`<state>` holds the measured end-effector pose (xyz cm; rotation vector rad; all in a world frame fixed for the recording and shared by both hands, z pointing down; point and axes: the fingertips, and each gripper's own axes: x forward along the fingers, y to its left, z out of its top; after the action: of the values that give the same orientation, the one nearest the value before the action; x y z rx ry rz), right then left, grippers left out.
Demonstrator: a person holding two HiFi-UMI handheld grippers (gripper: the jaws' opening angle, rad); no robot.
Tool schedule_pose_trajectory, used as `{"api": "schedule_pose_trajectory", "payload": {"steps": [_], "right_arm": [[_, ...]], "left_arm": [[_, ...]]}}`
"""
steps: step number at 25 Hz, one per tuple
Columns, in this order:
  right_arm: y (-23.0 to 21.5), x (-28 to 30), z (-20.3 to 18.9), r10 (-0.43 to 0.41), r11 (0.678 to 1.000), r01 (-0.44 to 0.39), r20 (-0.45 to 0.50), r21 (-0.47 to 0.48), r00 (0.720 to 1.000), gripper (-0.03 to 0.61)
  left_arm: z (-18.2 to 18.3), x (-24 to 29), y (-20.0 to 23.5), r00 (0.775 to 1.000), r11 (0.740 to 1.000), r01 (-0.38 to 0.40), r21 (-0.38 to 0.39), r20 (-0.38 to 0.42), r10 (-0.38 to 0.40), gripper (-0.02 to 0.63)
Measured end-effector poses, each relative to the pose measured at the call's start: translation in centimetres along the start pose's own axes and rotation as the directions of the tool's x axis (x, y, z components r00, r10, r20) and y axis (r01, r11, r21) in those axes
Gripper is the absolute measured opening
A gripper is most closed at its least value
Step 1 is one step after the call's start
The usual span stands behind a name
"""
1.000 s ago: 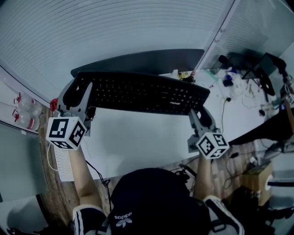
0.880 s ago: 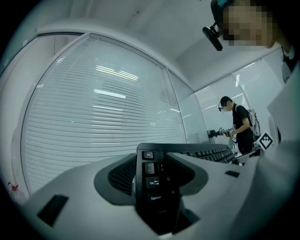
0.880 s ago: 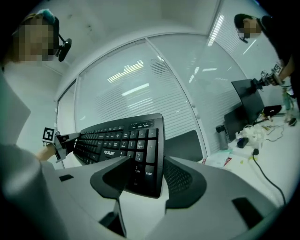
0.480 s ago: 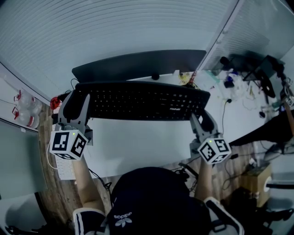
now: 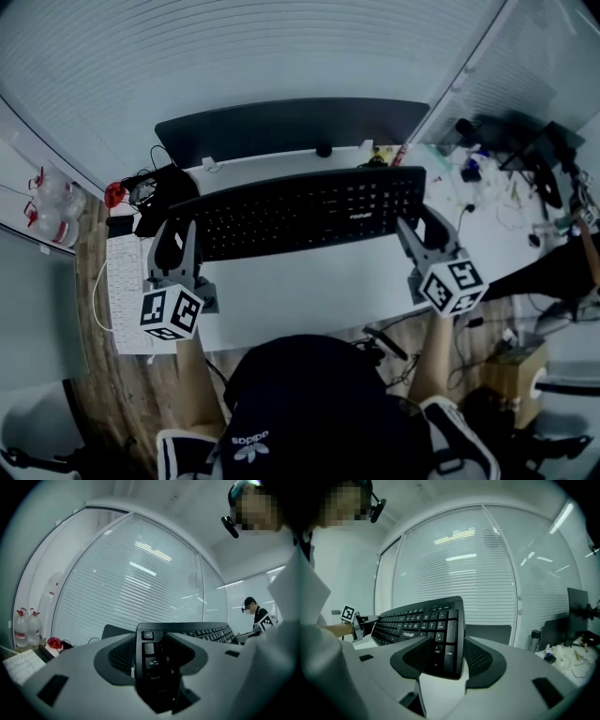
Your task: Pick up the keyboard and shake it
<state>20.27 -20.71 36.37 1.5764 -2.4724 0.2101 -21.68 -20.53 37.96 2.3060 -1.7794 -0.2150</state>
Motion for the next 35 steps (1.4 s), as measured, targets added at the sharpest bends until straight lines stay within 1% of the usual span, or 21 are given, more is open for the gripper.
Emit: {"api": "schedule_pose_trajectory", "payload": {"steps": [2,5,11,15,19,22,26,29,31,33,35], "right_arm": [[0.4,0.6,-0.1,0.029,0.999,-0.03,-0.032,-0.033,0.999,0.218],[1.0,1.5,0.0,0.073,0.995,-0.077,-0.064,-0.067,0.995,0.218],[2.2,3.1,0.7,0.137,0.983,-0.146,-0.083,-0.115,0.987,0.218],[3.3,4.0,1.9,0.161,0.973,-0.172,-0.077,-0.156,0.984,0.218],[2.8,4.1,2.2,0.164,0.97,-0.175,-0.078,-0.17,0.983,0.218],[2.2,3.9,2.3,0.15,0.974,-0.159,-0.07,-0.162,0.986,0.218],[1.6,2.2,2.1,0.124,0.98,-0.133,-0.069,-0.146,0.99,0.218],[0.2,2.7,2.6,0.09,0.984,-0.098,-0.057,-0.151,0.994,0.218],[-0.2,2.9,3.2,0.072,0.985,-0.078,-0.045,-0.151,0.996,0.218],[0.2,2.0,3.4,0.073,0.988,-0.077,-0.032,-0.135,0.997,0.218],[0.0,1.0,2.9,0.069,0.991,-0.072,-0.029,-0.111,0.997,0.216]], "left_arm": [[-1.7,-1.3,0.6,0.999,0.999,-0.035,-0.041,-0.009,0.034,0.207],[-3.4,-3.1,1.2,0.996,0.993,-0.084,-0.085,-0.018,0.083,0.207],[-4.9,-5.7,2.0,0.987,0.977,-0.159,-0.139,-0.021,0.158,0.207],[-5.1,-6.7,2.7,0.983,0.969,-0.183,-0.166,-0.014,0.183,0.207],[-5.4,-6.4,2.4,0.983,0.968,-0.181,-0.172,-0.014,0.181,0.207],[-5.1,-5.7,1.9,0.985,0.971,-0.169,-0.167,-0.008,0.17,0.207],[-4.6,-5.2,1.3,0.992,0.979,-0.128,-0.155,-0.006,0.129,0.207],[-4.5,-2.8,1.2,0.995,0.983,-0.097,-0.158,0.002,0.098,0.207],[-3.6,-1.7,1.1,0.996,0.985,-0.089,-0.151,0.016,0.092,0.207],[-2.8,-1.7,0.8,0.996,0.988,-0.077,-0.137,0.024,0.081,0.207],[-3.0,-1.8,0.5,0.998,0.99,-0.062,-0.13,0.023,0.066,0.207]]}}
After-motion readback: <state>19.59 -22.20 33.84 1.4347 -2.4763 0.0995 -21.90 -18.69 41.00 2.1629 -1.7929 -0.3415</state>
